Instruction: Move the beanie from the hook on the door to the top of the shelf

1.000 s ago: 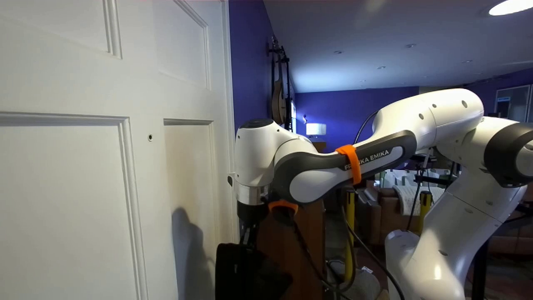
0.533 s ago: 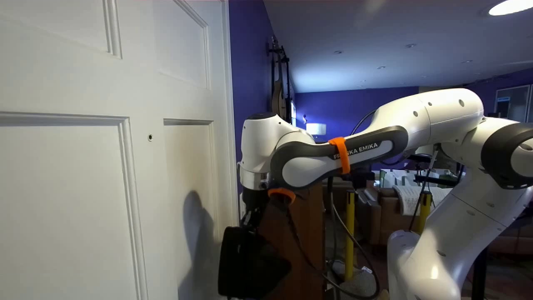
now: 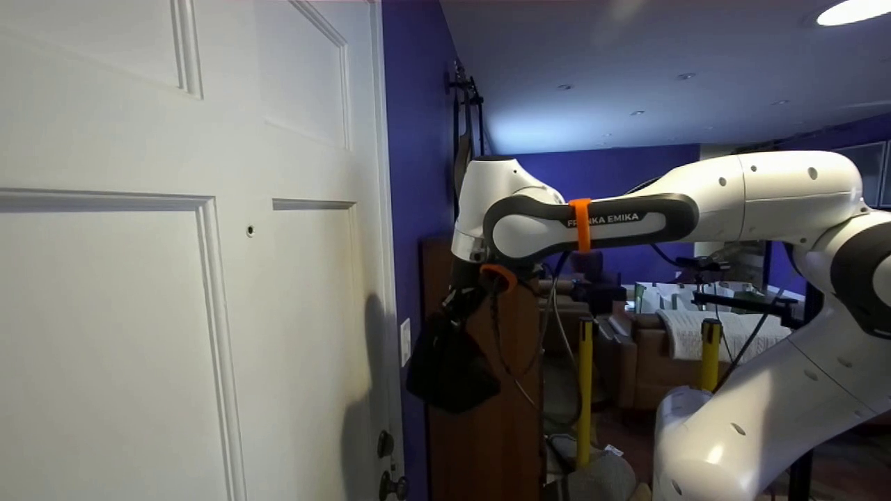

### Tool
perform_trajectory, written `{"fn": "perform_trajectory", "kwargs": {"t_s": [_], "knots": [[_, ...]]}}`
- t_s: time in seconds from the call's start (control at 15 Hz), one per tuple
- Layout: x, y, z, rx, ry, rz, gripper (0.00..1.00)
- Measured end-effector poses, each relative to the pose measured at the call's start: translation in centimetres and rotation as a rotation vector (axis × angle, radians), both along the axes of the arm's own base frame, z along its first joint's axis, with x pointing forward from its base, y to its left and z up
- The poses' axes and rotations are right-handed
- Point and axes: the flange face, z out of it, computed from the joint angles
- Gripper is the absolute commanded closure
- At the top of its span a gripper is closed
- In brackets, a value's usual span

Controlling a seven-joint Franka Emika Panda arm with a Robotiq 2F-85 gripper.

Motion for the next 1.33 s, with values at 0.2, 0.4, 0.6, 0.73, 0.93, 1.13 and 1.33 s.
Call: {"fn": "perform_trajectory", "kwargs": {"t_s": [0.2, 0.4, 0.6, 0.73, 0.93, 1.13, 1.33], "knots": [[0.18, 0.55, -0.32, -0.004, 0.009, 0.014, 0.96], [0.47, 0.75, -0.68, -0.006, 0.019, 0.017, 0.96], [0.47, 0.75, -0.68, -0.006, 0.019, 0.017, 0.96], [0.47, 0.75, -0.68, -0.006, 0.019, 0.017, 0.96], [0.47, 0.75, -0.68, -0.006, 0.019, 0.017, 0.96], [0.47, 0.75, -0.68, -0.006, 0.019, 0.017, 0.96], [0.48, 0.74, -0.69, -0.006, 0.019, 0.017, 0.99]]}}
